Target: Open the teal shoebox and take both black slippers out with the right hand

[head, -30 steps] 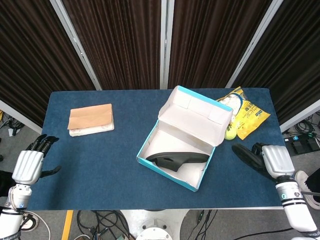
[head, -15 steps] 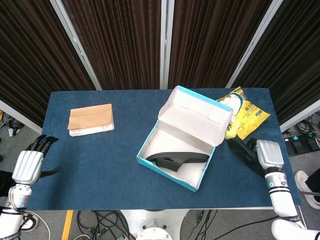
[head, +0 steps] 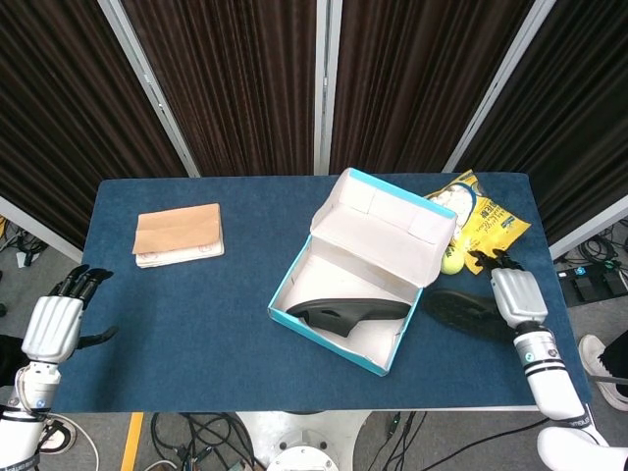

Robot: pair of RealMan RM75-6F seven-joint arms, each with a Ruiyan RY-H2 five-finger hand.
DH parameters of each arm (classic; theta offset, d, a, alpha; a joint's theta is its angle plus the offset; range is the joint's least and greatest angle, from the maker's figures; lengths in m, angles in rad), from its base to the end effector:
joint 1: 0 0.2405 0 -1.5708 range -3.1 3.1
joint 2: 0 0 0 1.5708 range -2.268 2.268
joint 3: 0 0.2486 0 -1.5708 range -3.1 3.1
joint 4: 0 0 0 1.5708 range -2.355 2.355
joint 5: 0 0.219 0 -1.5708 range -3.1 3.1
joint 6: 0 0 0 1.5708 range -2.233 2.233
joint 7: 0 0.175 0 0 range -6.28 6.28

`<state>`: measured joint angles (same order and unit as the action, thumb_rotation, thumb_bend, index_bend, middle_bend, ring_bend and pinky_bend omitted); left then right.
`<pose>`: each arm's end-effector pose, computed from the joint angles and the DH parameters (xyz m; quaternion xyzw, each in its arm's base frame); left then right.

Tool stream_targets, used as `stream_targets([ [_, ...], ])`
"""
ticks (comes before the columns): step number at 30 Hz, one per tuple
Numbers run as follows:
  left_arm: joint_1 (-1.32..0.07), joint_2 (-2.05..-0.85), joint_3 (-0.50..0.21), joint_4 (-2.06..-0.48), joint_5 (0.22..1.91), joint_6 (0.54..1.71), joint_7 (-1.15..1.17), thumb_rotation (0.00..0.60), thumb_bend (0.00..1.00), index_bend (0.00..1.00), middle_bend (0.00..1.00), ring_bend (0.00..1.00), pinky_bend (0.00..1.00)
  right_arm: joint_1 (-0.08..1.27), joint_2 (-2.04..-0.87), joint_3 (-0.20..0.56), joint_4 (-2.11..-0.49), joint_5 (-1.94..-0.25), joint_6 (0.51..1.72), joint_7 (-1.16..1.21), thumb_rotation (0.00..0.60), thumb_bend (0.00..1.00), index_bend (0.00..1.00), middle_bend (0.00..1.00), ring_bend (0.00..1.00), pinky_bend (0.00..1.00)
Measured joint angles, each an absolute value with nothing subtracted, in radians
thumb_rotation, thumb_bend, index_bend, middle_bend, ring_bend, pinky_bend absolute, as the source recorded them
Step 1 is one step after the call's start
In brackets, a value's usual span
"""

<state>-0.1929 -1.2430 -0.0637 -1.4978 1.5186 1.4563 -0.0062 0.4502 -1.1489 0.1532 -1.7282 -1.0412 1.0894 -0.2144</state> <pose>-0.2909 0.2488 0.1149 -0.6178 -0.3617 -0.4229 0.5556 -0.2560 -0.3230 0.0951 0.6244 -0.4679 0.3280 0.5325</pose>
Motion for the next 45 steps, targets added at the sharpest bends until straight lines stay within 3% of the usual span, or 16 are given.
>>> stream_targets([
  [11,-0.191,-1.242,-0.065,-1.501,1.518,1.460,-0.006,0.600,0.07,0.21,0.20,0.11,0.33,0.510,-1.162,0.196,-1.794,-1.129,1.105,-0.248,0.600,0.00,0.18,0.30,0.11,0.24],
  [21,-0.186,-1.238,-0.067,-1.491,1.508,1.463,-0.018,0.600,0.07,0.21,0.20,0.11,0.33,0.694,-1.272,0.224,-1.801,-1.056,0.966,-0.442,0.600,0.00,0.18,0.30,0.11,0.24],
  [30,-0.179,-1.229,-0.070,-1.483,1.507,1.474,-0.039,0.600,0.07,0.21,0.20,0.11,0.33,0.829,-1.402,0.201,-1.787,-0.957,0.895,-0.580,0.600,0.00,0.19,0.31,0.12,0.24],
  [45,-0.175,-1.228,-0.071,-1.471,1.505,1.476,-0.054,0.600,0.07,0.21,0.20,0.11,0.33,0.911,-1.485,0.150,-1.742,-0.859,0.872,-0.618,0.600,0.00,0.19,0.30,0.12,0.24],
])
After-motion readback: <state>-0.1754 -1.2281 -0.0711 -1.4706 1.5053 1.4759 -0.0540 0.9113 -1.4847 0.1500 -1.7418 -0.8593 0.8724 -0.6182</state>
